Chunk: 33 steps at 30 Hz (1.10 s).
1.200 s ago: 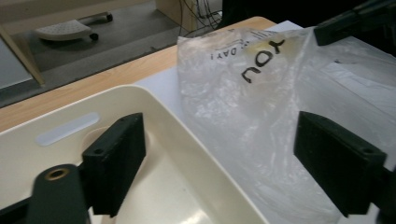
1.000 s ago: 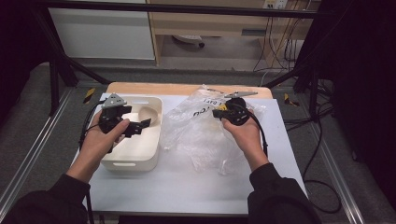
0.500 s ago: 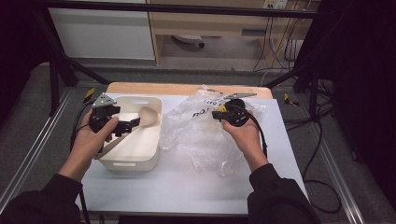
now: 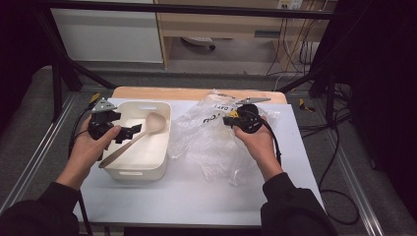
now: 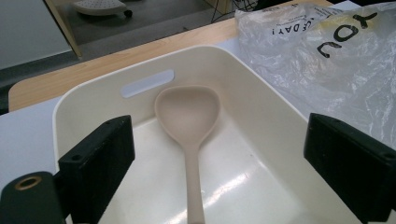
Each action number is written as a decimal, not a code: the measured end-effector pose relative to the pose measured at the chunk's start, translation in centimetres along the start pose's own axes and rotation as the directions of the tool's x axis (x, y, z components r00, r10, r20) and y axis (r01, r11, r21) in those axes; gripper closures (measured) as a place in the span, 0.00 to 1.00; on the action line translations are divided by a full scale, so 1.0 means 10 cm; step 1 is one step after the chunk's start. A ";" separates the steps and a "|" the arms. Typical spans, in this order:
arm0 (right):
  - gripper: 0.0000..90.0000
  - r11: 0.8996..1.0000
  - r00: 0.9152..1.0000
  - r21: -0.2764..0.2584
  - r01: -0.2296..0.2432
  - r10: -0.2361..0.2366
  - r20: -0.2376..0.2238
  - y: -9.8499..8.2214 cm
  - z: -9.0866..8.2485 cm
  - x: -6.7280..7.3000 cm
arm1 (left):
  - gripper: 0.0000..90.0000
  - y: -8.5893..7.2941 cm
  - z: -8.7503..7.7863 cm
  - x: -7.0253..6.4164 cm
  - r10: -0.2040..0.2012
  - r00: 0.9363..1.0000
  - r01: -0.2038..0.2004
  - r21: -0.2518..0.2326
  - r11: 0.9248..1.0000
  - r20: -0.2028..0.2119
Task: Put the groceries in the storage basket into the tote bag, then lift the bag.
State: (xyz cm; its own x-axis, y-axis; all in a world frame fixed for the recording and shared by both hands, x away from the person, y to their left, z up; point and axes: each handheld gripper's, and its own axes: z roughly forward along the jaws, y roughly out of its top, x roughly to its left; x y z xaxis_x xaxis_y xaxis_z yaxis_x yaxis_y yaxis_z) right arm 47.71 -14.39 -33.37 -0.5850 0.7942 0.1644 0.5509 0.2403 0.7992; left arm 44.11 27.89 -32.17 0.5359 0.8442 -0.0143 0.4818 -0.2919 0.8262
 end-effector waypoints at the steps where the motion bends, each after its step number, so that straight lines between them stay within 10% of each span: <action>1: 1.00 1.000 1.000 0.001 0.000 0.000 0.000 0.00 0.00 0.00 | 0.09 -0.01 0.00 0.01 -0.001 1.000 0.001 0.006 1.000 0.000; 33: 1.00 1.000 1.000 0.009 0.005 -0.005 -0.011 -0.02 0.04 0.05 | 0.11 -0.20 0.02 0.08 0.008 1.000 -0.006 0.102 0.995 -0.019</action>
State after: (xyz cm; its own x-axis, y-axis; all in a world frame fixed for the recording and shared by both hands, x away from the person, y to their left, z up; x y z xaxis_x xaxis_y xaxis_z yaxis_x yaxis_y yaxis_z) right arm 47.54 -13.83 -33.72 -0.5943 0.7869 0.1664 0.5529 0.2495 0.7950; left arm 43.76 29.07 -33.93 0.5267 0.8500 0.0026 0.5469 -0.3413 0.7644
